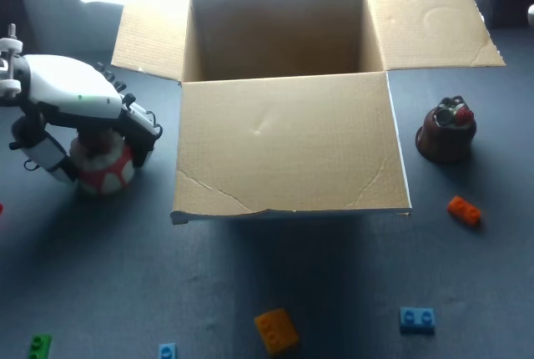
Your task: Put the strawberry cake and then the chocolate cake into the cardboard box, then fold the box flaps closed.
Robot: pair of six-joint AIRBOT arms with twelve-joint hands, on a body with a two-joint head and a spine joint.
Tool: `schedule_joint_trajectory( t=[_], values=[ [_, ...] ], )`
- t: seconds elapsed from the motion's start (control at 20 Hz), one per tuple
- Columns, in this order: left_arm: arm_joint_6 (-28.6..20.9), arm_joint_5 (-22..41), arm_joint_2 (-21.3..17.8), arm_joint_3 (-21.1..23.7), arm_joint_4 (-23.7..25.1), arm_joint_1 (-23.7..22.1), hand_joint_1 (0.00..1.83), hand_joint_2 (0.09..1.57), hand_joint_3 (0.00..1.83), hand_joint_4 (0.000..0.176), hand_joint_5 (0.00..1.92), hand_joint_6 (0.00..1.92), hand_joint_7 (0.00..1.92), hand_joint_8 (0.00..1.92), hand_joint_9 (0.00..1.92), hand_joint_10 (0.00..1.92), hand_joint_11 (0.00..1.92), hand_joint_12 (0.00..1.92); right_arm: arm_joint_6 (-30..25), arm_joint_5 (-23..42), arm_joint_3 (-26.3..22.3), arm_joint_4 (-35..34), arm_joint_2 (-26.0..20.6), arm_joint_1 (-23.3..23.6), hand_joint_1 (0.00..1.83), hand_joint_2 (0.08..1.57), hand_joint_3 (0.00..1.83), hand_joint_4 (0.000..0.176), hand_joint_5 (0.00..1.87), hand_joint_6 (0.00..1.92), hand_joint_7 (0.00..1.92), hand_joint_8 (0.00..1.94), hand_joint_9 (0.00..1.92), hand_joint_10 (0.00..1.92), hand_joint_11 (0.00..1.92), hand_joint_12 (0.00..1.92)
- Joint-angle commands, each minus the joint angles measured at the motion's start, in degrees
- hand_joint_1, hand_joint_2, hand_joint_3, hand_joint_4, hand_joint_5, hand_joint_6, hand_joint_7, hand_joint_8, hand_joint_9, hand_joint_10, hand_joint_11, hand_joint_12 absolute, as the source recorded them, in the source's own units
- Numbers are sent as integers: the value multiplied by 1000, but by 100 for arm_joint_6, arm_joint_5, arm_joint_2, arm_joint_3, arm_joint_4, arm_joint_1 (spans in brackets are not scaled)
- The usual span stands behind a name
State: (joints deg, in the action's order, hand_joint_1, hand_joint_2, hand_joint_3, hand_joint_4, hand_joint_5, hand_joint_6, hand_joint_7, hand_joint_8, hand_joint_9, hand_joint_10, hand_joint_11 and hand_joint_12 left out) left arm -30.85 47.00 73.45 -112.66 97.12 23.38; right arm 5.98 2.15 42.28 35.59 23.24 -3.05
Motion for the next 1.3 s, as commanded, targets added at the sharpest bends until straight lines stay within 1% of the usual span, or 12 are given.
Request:
schedule_joint_trajectory(
  t=[0.0,0.4,0.5,0.6,0.7,0.75,0.8,0.85,0.9,0.95,1.0,1.25],
  values=[
    [1,24,-105,-4,-313,-29,1604,1122,0,0,531,964,410,1131,780,1365,587,1606,-85,350,33,-42,-73,56,600,1095,3,0,25,1,45,2,75,4,0,332],
    [1,287,-585,139,-368,-402,1579,1135,0,0,557,951,461,1152,794,1372,628,1631,-108,323,33,-42,-72,44,621,1097,2,0,16,9,23,3,62,2,0,70],
    [-11,363,-750,243,-268,-576,1600,1114,0,0,553,949,438,1020,797,1344,608,1625,-108,324,33,-42,-72,43,612,1105,4,0,2,2,15,0,35,0,7,6],
    [-96,483,-891,358,-105,-740,1606,1121,1,0,557,912,425,1081,778,1375,588,1625,-115,327,32,-42,-72,43,659,1084,0,0,8,3,54,14,60,12,23,17],
    [-162,574,-1064,511,84,-954,1469,1215,1,0,568,914,655,1472,700,1486,623,1642,-116,334,32,-42,-73,38,664,1077,1,0,38,1,64,3,74,5,0,249],
    [-189,612,-1126,556,148,-1031,1469,1215,1,0,568,914,655,1472,700,1486,623,1642,-117,334,32,-42,-73,36,664,1077,1,0,38,1,64,3,74,5,0,249],
    [-271,681,-1199,589,259,-1138,1575,1149,0,0,547,923,455,1220,757,1402,596,1633,-119,335,31,-42,-73,33,654,1079,1,0,45,4,64,2,79,6,0,301],
    [-341,716,-1234,591,355,-1211,1465,1223,0,0,545,970,568,1453,773,1513,616,1649,-119,335,31,-42,-73,31,629,1098,4,0,43,7,62,5,64,9,0,242],
    [-407,777,-1277,586,489,-1312,1575,1152,0,0,522,976,427,1221,770,1411,605,1639,-119,334,32,-42,-73,26,673,1089,0,0,59,11,83,8,79,14,0,288],
    [-447,821,-1297,578,563,-1386,1575,1152,0,0,522,976,427,1221,770,1411,605,1639,-119,334,32,-42,-74,23,673,1089,0,0,59,11,83,8,79,14,0,288],
    [-483,884,-1322,565,677,-1499,1490,1197,4,0,546,958,633,1418,702,1458,627,1637,-119,334,32,-42,-74,18,659,1092,1,0,68,13,98,11,83,15,0,307],
    [-757,1048,-1395,438,1272,-2156,1460,1233,2,0,531,970,557,1493,760,1537,618,1639,-123,331,30,-43,-75,0,662,1096,1,0,72,9,97,3,90,14,0,319]
  ],
)
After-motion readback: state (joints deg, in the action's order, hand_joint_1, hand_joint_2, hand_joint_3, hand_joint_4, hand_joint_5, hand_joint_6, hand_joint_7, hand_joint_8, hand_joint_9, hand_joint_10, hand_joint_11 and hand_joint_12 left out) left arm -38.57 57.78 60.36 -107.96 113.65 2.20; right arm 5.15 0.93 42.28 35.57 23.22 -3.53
